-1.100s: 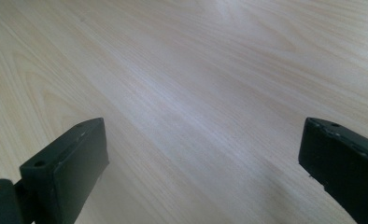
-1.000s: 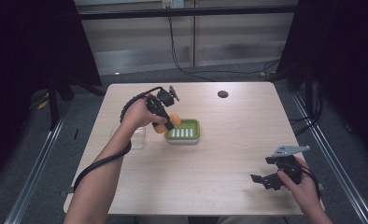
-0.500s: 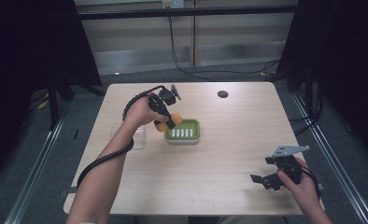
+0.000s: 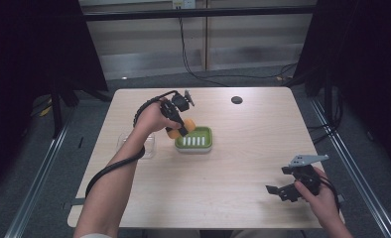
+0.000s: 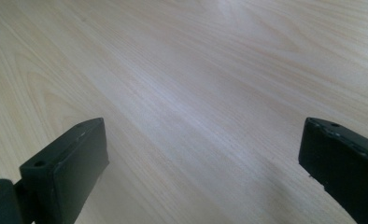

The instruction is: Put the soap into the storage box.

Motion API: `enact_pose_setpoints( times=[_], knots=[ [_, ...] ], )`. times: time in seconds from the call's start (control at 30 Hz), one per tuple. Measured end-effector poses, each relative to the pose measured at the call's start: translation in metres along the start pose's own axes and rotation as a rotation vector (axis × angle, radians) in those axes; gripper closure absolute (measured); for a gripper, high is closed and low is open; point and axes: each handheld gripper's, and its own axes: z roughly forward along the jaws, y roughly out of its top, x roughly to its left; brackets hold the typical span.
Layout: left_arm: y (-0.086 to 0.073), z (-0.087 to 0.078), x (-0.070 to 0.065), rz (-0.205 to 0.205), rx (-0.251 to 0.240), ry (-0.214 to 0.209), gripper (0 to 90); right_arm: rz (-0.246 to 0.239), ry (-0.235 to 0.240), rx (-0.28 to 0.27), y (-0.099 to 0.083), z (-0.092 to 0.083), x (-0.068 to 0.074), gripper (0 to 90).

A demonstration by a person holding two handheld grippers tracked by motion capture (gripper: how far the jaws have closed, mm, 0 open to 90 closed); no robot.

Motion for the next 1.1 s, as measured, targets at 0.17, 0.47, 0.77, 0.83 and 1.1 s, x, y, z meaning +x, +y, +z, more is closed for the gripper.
enact_pose_setpoints(
  times=[0.17, 0.47, 0.77, 0.83, 1.1],
  knots=[
    [0.002, 0.002, 0.001, 0.001, -0.005, -0.006, 49.8, 0.001, 0.0, -0.002, 0.0, 0.0, -0.001, 1.3],
    [0.006, 0.006, 0.002, 0.015, -0.008, 0.006, 49.7, 0.002, 0.003, -0.002, 0.0, 0.0, -0.001, 1.3],
    [0.01, 0.01, 0.003, 0.038, -0.003, 0.013, 49.7, 0.003, 0.004, -0.001, 0.0, 0.0, -0.002, 1.3],
    [0.011, 0.011, 0.002, 0.032, -0.009, 0.01, 49.8, 0.003, 0.004, -0.001, 0.0, 0.0, -0.002, 1.3],
    [0.014, 0.015, 0.004, 0.049, -0.005, 0.01, 49.7, -0.001, 0.002, -0.004, 0.0, -0.001, -0.002, 1.3]
  ],
)
